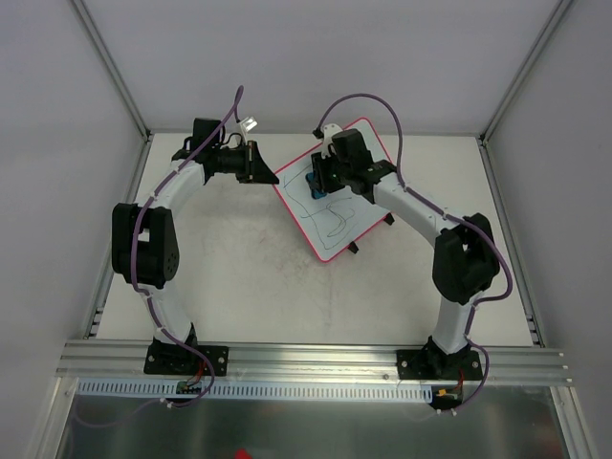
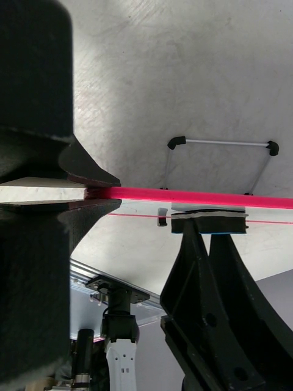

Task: Erase the whiteboard

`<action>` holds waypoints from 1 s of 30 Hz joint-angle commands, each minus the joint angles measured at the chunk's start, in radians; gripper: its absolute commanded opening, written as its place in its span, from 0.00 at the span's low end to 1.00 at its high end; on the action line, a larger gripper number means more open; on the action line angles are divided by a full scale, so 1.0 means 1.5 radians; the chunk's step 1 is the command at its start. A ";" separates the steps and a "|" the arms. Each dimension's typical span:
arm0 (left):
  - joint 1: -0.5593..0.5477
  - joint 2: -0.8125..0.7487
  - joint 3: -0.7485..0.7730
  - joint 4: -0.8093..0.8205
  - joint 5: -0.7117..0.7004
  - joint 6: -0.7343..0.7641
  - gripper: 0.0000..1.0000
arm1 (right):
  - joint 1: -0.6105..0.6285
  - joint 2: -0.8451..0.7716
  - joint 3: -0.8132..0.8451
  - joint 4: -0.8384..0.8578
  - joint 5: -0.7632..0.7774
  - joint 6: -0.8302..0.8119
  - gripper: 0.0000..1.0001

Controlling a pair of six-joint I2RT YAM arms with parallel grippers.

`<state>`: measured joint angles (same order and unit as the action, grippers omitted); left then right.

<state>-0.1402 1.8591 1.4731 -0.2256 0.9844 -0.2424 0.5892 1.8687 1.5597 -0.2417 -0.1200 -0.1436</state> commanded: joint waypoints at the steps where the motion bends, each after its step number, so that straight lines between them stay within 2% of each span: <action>1: -0.017 -0.011 0.029 0.030 0.056 0.027 0.00 | 0.043 0.018 0.001 -0.024 -0.067 -0.026 0.00; 7: -0.017 -0.010 0.032 0.029 0.058 0.027 0.00 | 0.048 0.016 0.009 -0.026 -0.061 -0.045 0.00; 15: -0.017 -0.016 0.028 0.026 0.060 0.029 0.00 | 0.040 0.038 0.093 -0.047 -0.001 -0.036 0.00; 30: -0.017 -0.023 0.023 0.022 0.060 0.031 0.00 | -0.059 0.129 0.230 -0.111 0.072 0.054 0.00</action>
<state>-0.1406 1.8591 1.4746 -0.2226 0.9855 -0.2417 0.5537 2.0144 1.8729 -0.3904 -0.0944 -0.1070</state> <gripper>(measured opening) 0.049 0.311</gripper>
